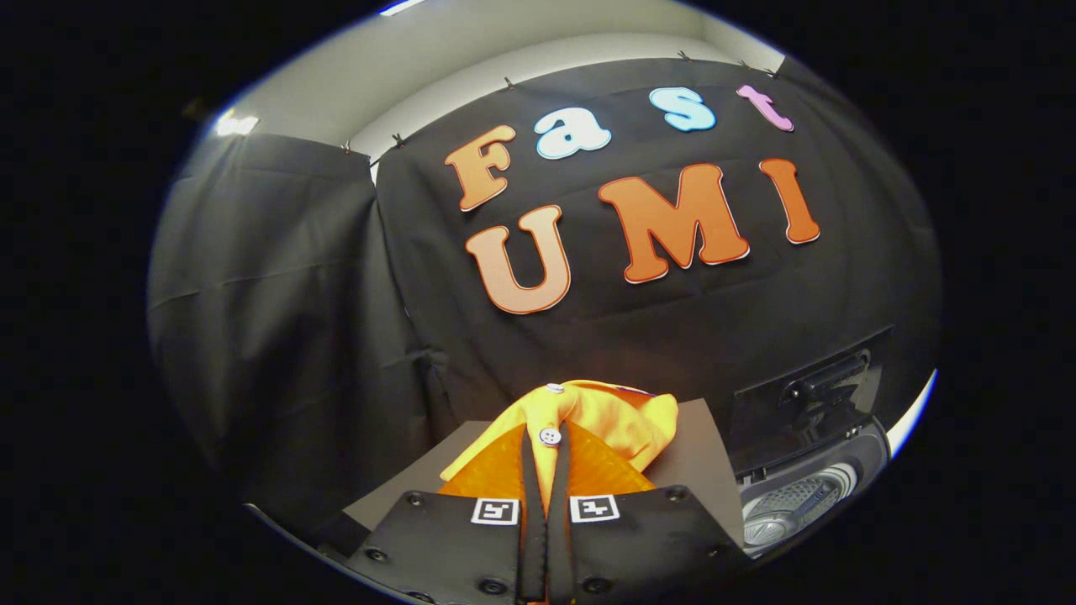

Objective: Put the clothes into the washing machine and then close the washing machine lid.

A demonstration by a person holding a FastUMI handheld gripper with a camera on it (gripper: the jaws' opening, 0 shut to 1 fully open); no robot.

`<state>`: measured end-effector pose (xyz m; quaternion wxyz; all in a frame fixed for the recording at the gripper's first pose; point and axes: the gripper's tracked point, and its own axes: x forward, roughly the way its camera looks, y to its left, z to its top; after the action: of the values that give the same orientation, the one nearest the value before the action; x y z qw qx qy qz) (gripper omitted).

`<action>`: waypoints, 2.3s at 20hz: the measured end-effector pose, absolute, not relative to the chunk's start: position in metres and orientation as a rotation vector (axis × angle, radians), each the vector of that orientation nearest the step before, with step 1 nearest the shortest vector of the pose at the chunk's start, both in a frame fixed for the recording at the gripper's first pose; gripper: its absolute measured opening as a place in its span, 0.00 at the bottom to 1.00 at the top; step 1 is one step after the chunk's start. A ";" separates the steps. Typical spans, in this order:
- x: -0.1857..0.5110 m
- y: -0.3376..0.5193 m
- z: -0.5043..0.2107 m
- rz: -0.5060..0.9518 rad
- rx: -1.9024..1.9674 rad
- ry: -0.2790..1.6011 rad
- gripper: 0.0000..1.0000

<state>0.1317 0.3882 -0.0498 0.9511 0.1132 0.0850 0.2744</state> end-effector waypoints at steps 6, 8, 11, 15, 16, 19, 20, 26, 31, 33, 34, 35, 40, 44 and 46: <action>0.116 0.369 -0.034 0.580 0.267 0.146 0.09; 0.110 0.363 -0.028 0.575 0.273 0.135 0.09; 0.104 0.354 -0.014 0.557 0.263 0.104 0.09; 0.095 0.342 0.007 0.531 0.249 0.061 0.09; 0.096 0.336 0.014 0.519 0.250 0.046 0.09; 0.098 0.306 0.036 0.473 0.239 -0.010 0.09; 0.099 0.294 0.042 0.465 0.226 -0.024 0.09; 0.116 0.210 0.053 0.470 0.202 -0.046 0.09; 0.143 0.118 0.039 0.427 0.219 -0.046 0.09; 0.156 0.089 0.020 0.418 0.196 -0.012 0.09; 0.161 0.078 0.008 0.412 0.185 0.006 0.09; 0.169 0.067 -0.004 0.411 0.177 0.031 0.09; 0.192 0.036 -0.058 0.378 0.171 0.116 0.09; 0.211 0.031 -0.112 0.361 0.165 0.202 0.08; 0.218 0.029 -0.135 0.354 0.177 0.238 0.08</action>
<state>0.2178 0.0295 -0.1354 0.9734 0.0878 0.1180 0.1755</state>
